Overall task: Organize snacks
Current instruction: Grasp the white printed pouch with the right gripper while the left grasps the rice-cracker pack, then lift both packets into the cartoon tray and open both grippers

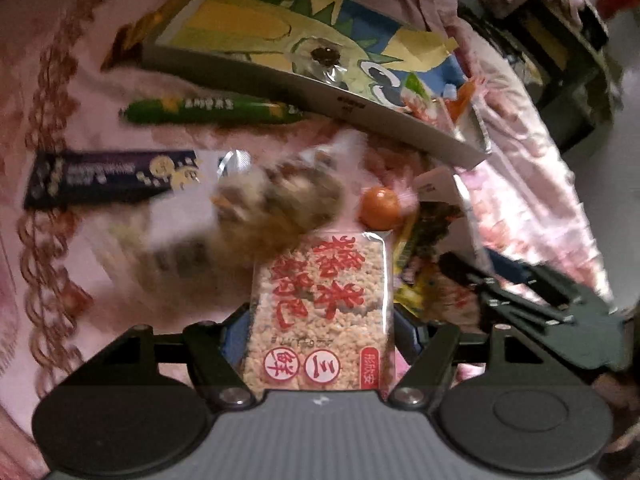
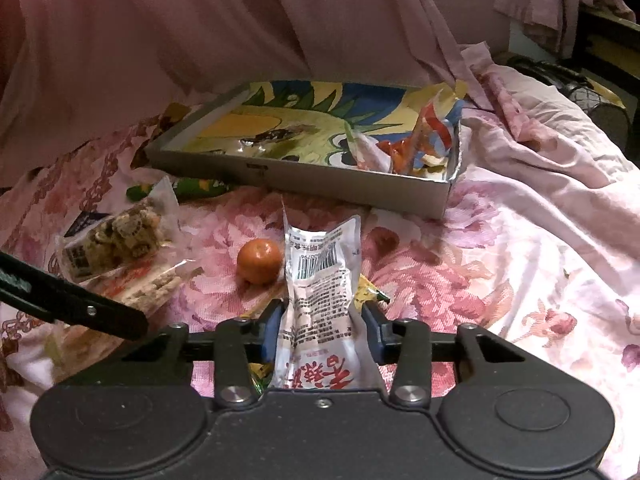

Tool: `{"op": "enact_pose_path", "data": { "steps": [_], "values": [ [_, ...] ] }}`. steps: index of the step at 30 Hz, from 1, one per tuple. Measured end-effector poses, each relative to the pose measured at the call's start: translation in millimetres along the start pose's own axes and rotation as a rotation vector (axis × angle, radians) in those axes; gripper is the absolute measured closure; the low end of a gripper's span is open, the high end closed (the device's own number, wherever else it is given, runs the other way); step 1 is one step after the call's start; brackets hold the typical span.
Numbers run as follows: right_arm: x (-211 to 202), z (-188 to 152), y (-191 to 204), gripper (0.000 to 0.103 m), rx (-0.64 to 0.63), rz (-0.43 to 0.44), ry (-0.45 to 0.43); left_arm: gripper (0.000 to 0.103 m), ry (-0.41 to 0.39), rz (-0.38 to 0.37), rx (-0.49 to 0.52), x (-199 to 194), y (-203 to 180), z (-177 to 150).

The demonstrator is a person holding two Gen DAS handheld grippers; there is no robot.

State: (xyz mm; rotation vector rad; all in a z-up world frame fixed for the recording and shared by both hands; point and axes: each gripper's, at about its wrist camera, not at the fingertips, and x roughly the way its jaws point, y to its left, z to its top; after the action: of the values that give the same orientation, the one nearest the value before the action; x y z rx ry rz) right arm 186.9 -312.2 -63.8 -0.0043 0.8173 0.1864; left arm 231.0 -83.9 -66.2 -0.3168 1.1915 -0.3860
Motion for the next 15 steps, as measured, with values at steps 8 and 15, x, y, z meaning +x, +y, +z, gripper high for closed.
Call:
{"op": "enact_pose_path", "data": {
  "steps": [8, 15],
  "values": [
    [-11.1, 1.8, 0.2, 0.059, 0.016, -0.01, -0.061, 0.028, -0.058, -0.028, 0.029, -16.0, -12.9, 5.0],
    [-25.2, 7.5, -1.2, 0.059, 0.038, -0.041, -0.183, 0.028, -0.163, -0.034, 0.073, -30.4, -30.1, 21.6]
  ]
}}
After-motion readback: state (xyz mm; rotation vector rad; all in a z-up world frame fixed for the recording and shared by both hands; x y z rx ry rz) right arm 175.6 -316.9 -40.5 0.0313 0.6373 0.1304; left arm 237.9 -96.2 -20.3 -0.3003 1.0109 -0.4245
